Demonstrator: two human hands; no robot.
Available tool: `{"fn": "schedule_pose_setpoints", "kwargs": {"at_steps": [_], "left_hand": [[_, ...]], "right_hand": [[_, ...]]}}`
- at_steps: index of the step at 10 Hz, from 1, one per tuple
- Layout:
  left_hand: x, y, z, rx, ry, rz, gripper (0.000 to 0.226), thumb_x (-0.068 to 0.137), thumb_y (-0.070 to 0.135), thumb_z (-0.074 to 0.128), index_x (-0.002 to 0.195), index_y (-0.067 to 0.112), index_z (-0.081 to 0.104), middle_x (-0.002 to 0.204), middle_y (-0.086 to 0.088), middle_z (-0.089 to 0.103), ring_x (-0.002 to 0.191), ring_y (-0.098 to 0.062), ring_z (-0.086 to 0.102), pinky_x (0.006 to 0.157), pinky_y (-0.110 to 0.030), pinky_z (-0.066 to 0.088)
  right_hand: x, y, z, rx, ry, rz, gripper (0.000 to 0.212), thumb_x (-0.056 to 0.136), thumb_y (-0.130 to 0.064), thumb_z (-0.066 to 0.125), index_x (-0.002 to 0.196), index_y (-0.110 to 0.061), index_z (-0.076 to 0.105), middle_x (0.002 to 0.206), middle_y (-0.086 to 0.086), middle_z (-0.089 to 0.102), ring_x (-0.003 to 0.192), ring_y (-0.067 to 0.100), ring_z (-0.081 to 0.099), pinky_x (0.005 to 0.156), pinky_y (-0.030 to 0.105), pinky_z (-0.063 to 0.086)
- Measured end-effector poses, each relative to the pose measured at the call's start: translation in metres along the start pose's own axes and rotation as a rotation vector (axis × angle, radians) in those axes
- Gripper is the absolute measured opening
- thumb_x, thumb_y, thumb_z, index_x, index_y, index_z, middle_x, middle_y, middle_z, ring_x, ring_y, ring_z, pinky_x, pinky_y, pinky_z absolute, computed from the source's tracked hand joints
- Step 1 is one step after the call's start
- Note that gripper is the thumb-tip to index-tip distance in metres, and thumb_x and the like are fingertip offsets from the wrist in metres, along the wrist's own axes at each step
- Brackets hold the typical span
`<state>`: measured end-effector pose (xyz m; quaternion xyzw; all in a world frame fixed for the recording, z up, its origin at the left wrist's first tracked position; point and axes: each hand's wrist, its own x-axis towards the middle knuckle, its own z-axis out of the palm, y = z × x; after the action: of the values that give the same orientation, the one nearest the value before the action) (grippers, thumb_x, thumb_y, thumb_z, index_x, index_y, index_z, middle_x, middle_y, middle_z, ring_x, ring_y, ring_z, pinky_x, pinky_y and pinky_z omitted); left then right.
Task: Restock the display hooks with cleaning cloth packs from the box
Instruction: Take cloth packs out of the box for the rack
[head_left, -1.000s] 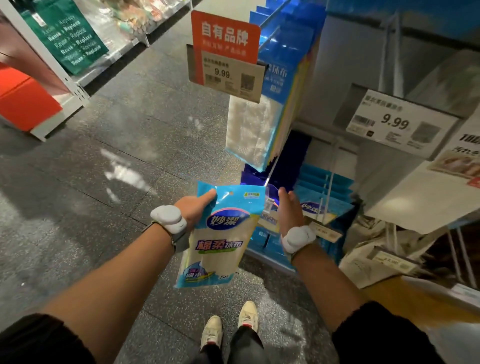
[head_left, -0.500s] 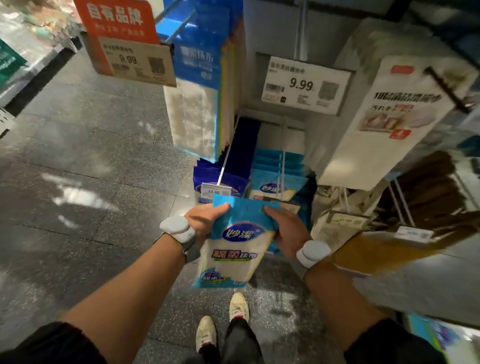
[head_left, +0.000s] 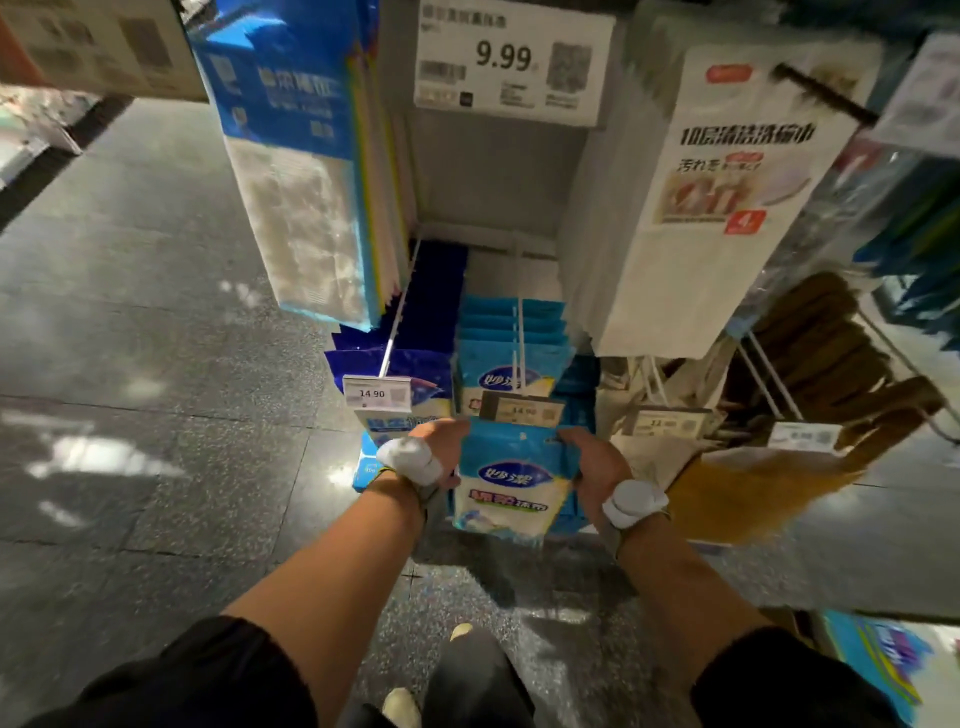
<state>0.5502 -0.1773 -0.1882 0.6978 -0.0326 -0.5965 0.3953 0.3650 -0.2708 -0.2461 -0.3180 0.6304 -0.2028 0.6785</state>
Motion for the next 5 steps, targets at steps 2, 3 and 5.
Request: {"fn": "schedule_pose_setpoints", "kwargs": {"at_steps": [2, 3, 5], "left_hand": [[0.014, 0.026, 0.011, -0.051, 0.068, 0.149, 0.046, 0.104, 0.022, 0.055, 0.143, -0.002, 0.052, 0.148, -0.023, 0.053, 0.134, -0.041, 0.054, 0.103, -0.049, 0.051], [0.020, 0.034, 0.013, -0.045, 0.096, 0.162, 0.046, 0.105, 0.023, 0.054, 0.143, -0.003, 0.052, 0.148, -0.023, 0.053, 0.135, -0.041, 0.054, 0.105, -0.048, 0.052], [0.062, 0.022, -0.001, 0.789, 0.122, 0.325, 0.038, 0.103, 0.015, 0.054, 0.141, 0.009, 0.054, 0.139, -0.019, 0.060, 0.128, -0.039, 0.059, 0.107, -0.052, 0.049]], "right_hand": [[0.012, -0.023, 0.008, 0.168, -0.055, -0.113, 0.017, 0.096, -0.022, 0.061, 0.100, -0.011, 0.073, 0.102, 0.012, 0.075, 0.096, 0.035, 0.070, 0.087, 0.047, 0.056], [0.033, -0.029, 0.016, 0.126, -0.054, -0.159, 0.029, 0.083, -0.035, 0.070, 0.100, -0.012, 0.076, 0.109, 0.012, 0.075, 0.103, 0.036, 0.070, 0.099, 0.052, 0.053], [0.016, -0.035, 0.024, -0.292, -0.144, -0.261, 0.025, 0.100, -0.016, 0.058, 0.120, -0.006, 0.068, 0.127, 0.015, 0.066, 0.118, 0.028, 0.061, 0.103, 0.037, 0.049]]}}
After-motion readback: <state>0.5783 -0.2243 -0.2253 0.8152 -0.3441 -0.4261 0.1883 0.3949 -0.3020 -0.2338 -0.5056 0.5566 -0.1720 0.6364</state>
